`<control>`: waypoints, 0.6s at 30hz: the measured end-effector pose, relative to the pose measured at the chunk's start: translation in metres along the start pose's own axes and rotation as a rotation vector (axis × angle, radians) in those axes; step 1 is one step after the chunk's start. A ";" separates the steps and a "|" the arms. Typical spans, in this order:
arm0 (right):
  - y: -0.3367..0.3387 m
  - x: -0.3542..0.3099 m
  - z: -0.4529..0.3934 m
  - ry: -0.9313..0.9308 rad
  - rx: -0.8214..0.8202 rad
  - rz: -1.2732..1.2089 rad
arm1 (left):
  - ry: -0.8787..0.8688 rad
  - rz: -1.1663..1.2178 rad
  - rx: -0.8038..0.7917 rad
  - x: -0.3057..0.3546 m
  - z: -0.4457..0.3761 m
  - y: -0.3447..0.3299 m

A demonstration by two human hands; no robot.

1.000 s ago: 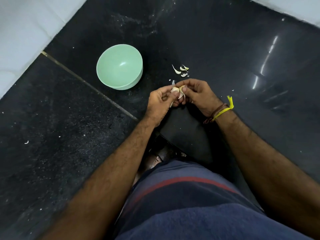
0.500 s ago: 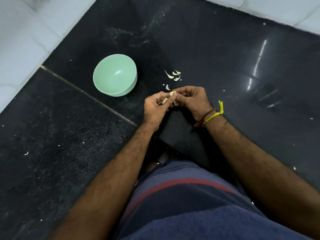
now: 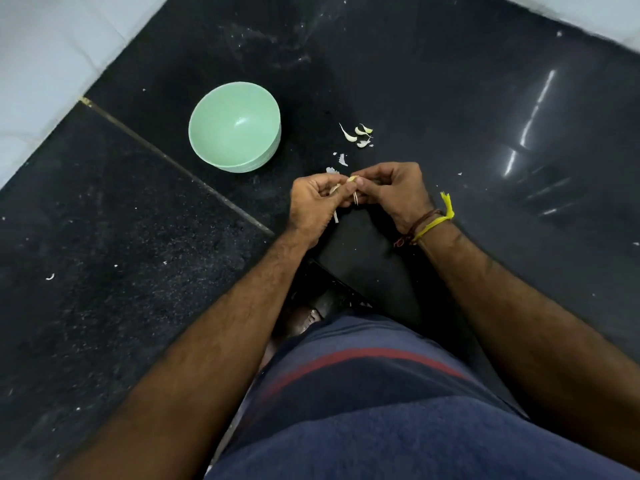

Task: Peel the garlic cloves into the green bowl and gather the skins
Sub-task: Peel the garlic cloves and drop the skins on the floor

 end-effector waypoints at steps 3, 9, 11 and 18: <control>-0.003 0.002 0.001 0.044 0.010 0.051 | -0.010 -0.007 0.001 -0.006 0.000 -0.001; -0.003 0.003 0.003 0.083 0.033 0.091 | -0.045 -0.010 -0.004 -0.007 0.001 -0.002; -0.002 0.002 0.004 0.097 0.031 0.091 | -0.038 -0.025 0.003 -0.008 -0.001 -0.001; 0.000 -0.001 0.007 0.139 0.038 0.125 | -0.055 -0.096 0.084 -0.009 0.001 -0.001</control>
Point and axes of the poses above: each hand's wrist, its own z-axis away from the middle knuckle, its own y-axis out of the back of the hand, x = y × z, the point moved 3 cm from there along -z, towards the middle knuckle, and after that the axes turned 7 degrees about z, right-handed, at the moved point
